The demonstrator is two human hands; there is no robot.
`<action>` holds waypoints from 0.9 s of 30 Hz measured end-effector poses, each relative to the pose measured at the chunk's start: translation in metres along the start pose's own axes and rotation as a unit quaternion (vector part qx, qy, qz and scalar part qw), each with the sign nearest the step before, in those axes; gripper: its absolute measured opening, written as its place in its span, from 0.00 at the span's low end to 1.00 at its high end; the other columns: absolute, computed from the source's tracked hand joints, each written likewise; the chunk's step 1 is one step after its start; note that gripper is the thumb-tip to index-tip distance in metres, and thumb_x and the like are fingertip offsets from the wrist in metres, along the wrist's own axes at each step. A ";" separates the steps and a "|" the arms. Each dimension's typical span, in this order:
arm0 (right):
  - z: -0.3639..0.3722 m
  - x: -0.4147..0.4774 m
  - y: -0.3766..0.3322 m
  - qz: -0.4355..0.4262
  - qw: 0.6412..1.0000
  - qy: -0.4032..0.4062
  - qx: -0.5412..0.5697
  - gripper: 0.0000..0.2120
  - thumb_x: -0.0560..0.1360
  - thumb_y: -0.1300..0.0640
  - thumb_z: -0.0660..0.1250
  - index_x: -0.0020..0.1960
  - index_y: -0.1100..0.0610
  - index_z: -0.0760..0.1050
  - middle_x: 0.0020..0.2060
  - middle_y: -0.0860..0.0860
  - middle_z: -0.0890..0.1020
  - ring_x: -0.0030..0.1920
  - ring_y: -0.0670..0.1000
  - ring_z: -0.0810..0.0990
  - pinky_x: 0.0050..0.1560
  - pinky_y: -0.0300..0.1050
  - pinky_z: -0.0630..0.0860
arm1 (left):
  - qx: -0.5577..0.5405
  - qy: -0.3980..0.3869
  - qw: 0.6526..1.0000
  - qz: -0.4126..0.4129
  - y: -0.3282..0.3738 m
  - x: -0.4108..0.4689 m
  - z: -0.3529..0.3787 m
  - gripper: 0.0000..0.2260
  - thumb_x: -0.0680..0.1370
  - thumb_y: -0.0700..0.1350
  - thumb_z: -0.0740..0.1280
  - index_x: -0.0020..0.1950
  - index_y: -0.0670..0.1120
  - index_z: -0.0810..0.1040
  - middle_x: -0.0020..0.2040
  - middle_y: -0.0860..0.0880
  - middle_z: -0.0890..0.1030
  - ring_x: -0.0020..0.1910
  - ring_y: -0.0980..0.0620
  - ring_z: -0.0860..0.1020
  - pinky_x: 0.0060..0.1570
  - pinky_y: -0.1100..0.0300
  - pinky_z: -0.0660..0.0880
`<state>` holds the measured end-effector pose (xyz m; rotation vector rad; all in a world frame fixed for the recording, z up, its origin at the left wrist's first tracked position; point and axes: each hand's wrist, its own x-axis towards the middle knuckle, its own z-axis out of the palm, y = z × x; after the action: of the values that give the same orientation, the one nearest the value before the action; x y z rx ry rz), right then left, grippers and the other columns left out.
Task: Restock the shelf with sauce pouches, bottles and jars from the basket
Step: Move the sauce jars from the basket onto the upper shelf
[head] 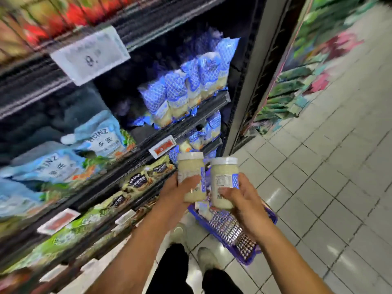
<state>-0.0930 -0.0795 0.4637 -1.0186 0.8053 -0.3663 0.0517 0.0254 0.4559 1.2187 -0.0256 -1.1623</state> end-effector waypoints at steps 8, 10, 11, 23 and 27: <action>0.077 -0.016 -0.003 -0.005 0.990 -0.121 -0.067 0.23 0.66 0.59 0.71 0.60 0.60 0.75 0.52 0.62 0.84 0.48 0.61 0.84 0.42 0.59 0.83 | -0.075 0.124 0.984 0.108 0.023 -0.088 -0.046 0.13 0.69 0.44 0.70 0.53 0.46 0.84 0.51 0.42 0.86 0.44 0.48 0.85 0.39 0.55 0.82; 0.097 -0.024 0.000 -0.014 0.983 -0.157 -0.092 0.25 0.64 0.56 0.74 0.60 0.58 0.75 0.49 0.57 0.85 0.46 0.57 0.85 0.38 0.53 0.82 | -0.090 0.147 0.978 0.122 0.026 -0.112 -0.062 0.14 0.72 0.44 0.68 0.57 0.45 0.82 0.52 0.42 0.85 0.46 0.48 0.84 0.42 0.54 0.82; 0.108 -0.028 0.001 -0.018 0.979 -0.173 -0.110 0.26 0.62 0.53 0.74 0.59 0.56 0.76 0.48 0.55 0.86 0.46 0.56 0.85 0.38 0.52 0.82 | -0.096 0.157 0.974 0.130 0.027 -0.125 -0.071 0.14 0.74 0.43 0.67 0.58 0.45 0.80 0.53 0.42 0.85 0.46 0.48 0.84 0.44 0.53 0.83; 0.249 -0.094 0.048 -0.004 0.923 -0.348 -0.167 0.32 0.57 0.51 0.76 0.60 0.52 0.72 0.48 0.54 0.86 0.46 0.54 0.86 0.37 0.47 0.81 | -0.153 0.312 0.911 0.223 0.021 -0.267 -0.165 0.19 0.68 0.44 0.74 0.58 0.40 0.81 0.54 0.34 0.83 0.50 0.39 0.82 0.57 0.39 0.77; 0.294 -0.120 0.061 0.034 0.899 -0.408 -0.157 0.34 0.56 0.52 0.77 0.60 0.50 0.71 0.50 0.55 0.86 0.44 0.59 0.86 0.33 0.53 0.81 | -0.174 0.355 0.879 0.268 0.017 -0.308 -0.192 0.20 0.68 0.41 0.75 0.58 0.41 0.79 0.50 0.39 0.85 0.44 0.46 0.84 0.40 0.54 0.81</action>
<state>0.0402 0.2046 0.5437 -1.2993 0.1272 0.2696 0.0282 0.3745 0.5554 1.1451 0.3647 -0.1799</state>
